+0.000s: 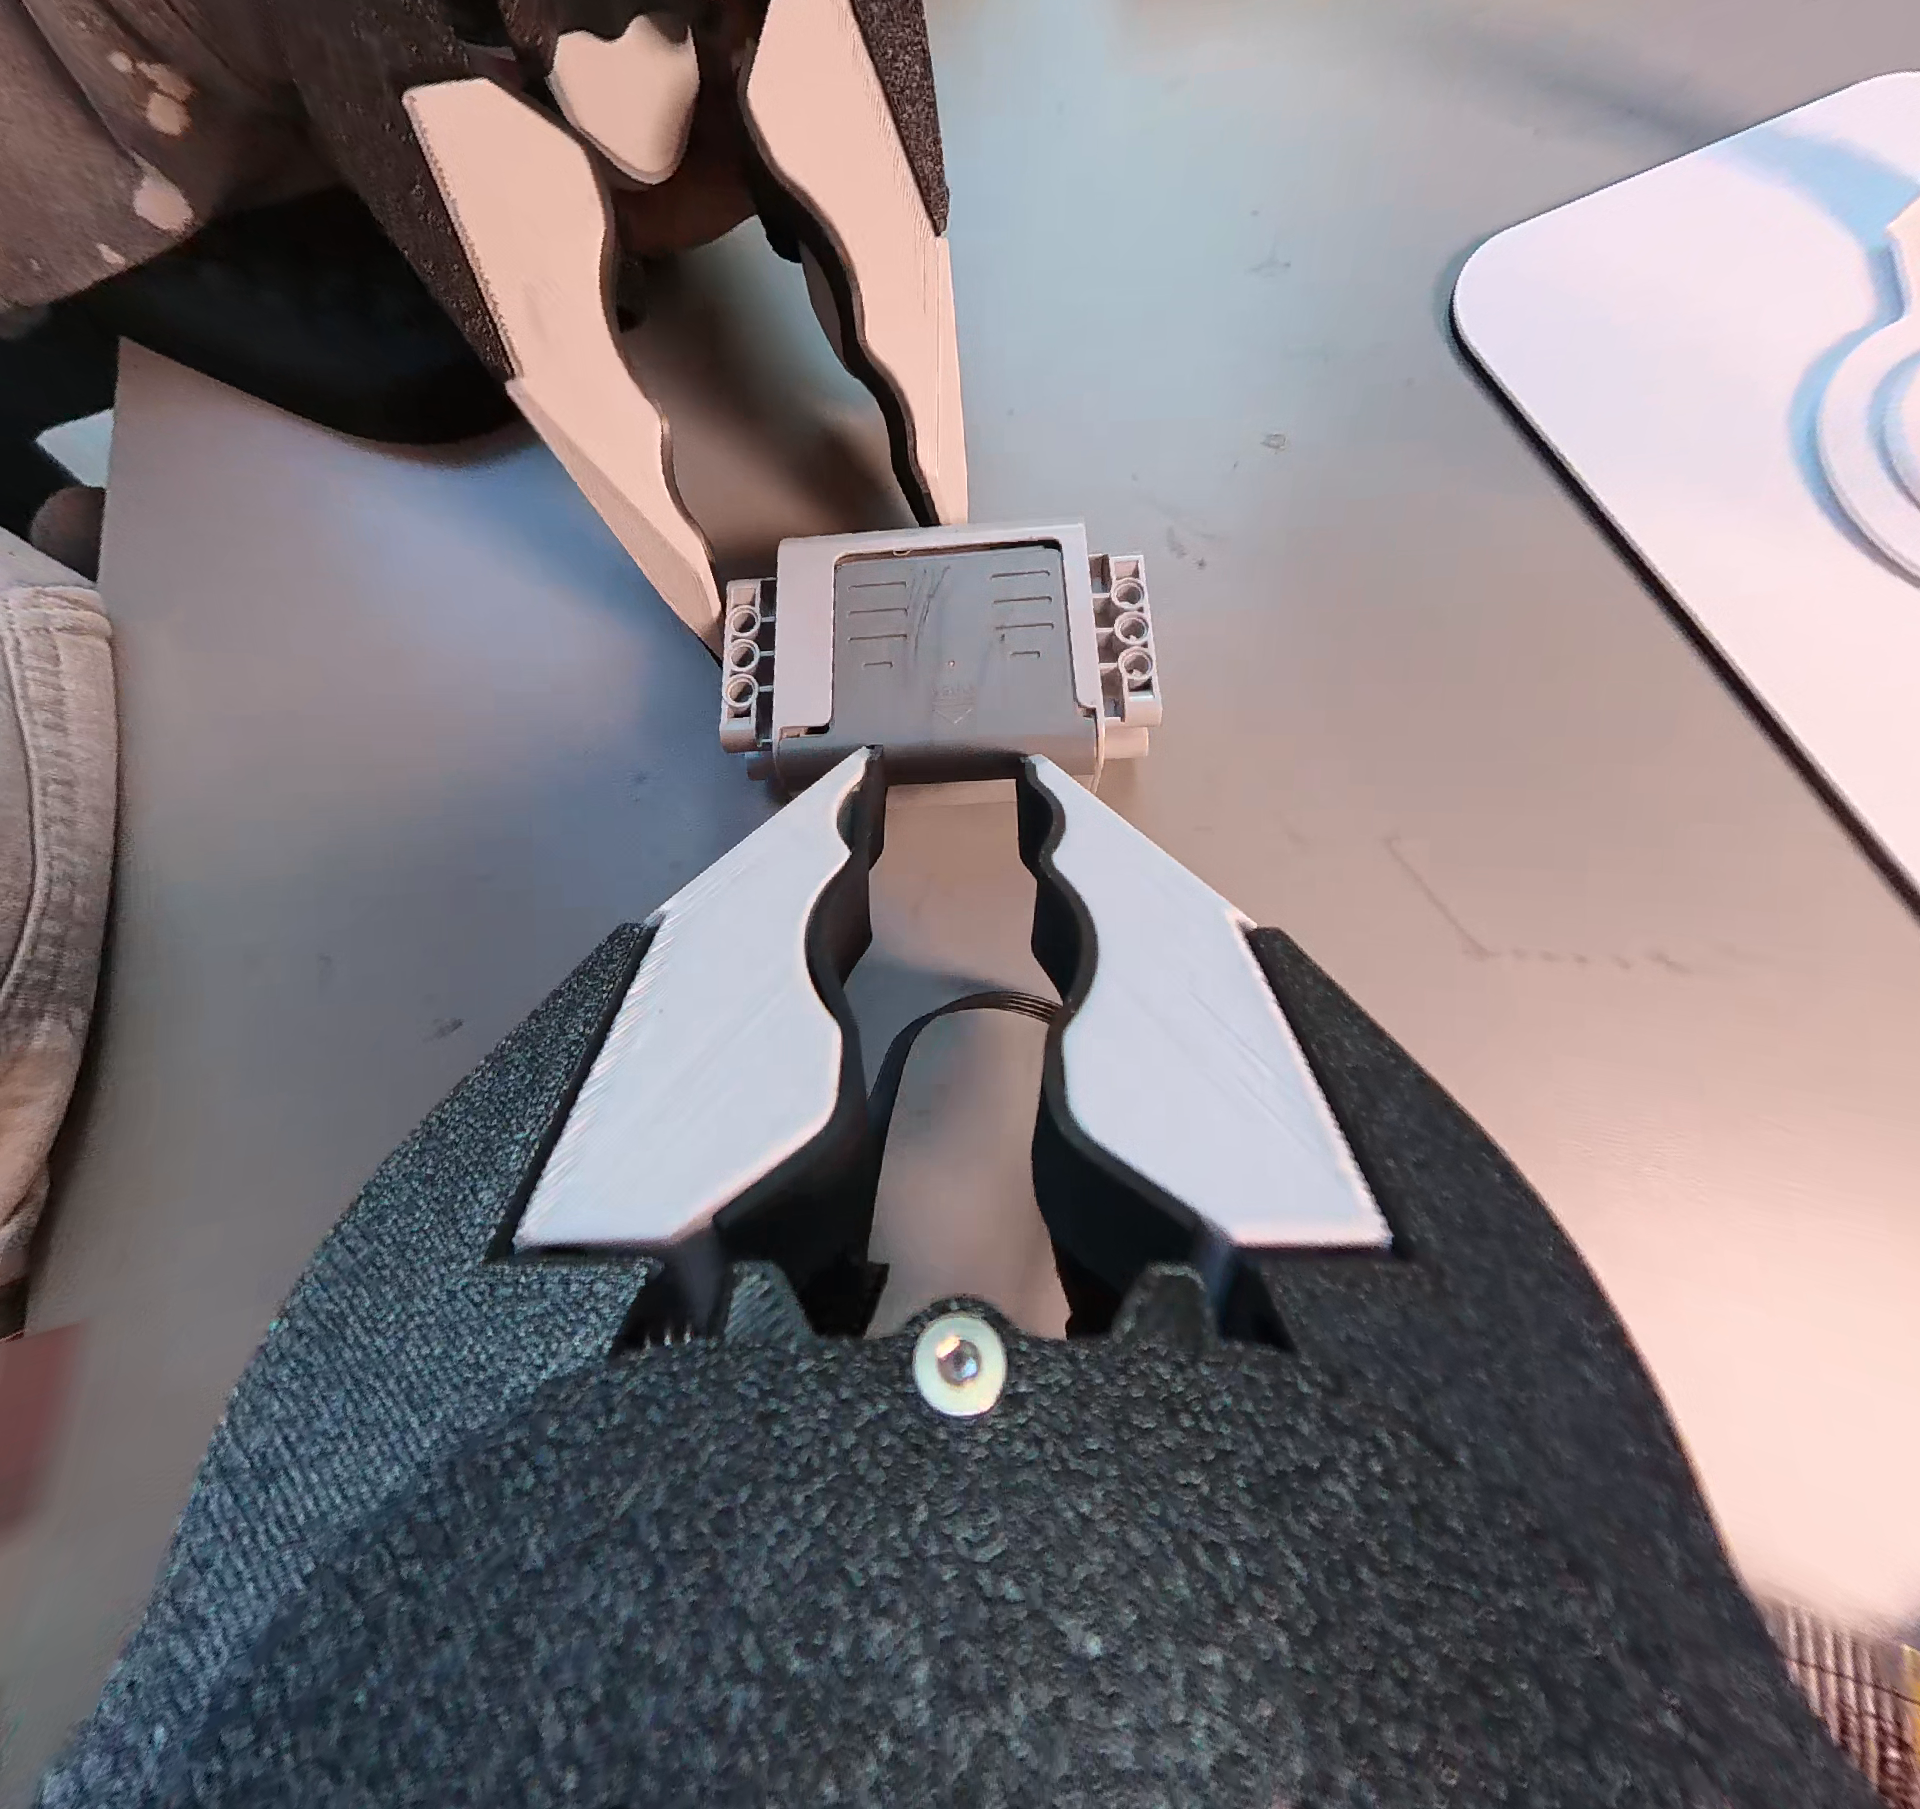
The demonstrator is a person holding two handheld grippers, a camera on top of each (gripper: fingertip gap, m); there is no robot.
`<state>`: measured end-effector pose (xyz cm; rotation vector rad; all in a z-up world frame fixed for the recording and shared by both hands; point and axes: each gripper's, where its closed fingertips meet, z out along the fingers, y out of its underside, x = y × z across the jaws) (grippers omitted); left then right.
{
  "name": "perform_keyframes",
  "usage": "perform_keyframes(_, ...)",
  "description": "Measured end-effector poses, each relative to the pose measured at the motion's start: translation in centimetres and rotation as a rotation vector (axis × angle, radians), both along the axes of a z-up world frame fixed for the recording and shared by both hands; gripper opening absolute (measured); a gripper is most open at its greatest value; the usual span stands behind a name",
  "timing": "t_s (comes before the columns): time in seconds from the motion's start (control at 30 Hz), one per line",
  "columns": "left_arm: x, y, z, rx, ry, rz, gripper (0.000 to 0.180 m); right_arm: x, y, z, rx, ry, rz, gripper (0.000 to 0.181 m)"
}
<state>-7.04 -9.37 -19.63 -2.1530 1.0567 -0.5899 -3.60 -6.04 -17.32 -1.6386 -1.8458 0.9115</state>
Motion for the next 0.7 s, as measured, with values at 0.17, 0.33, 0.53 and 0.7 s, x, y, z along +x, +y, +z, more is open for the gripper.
perform_keyframes(0.17,-0.3,0.2,2.0,-0.028,-0.146,0.023,0.047,0.4,0.4,0.3,0.044,0.049,0.017,0.022)
perform_keyframes(0.33,0.1,0.3,1.1,-0.066,-0.121,0.012,0.054,0.0,0.3,-0.1,0.048,0.075,0.026,0.018)
perform_keyframes(0.53,0.4,0.6,1.0,-0.027,-0.081,0.018,0.053,-0.2,0.6,-0.1,0.023,0.093,0.026,0.017)
perform_keyframes(0.7,0.4,0.7,1.0,-0.022,-0.079,0.018,0.053,-0.2,0.7,-0.1,0.008,0.093,0.028,0.017)
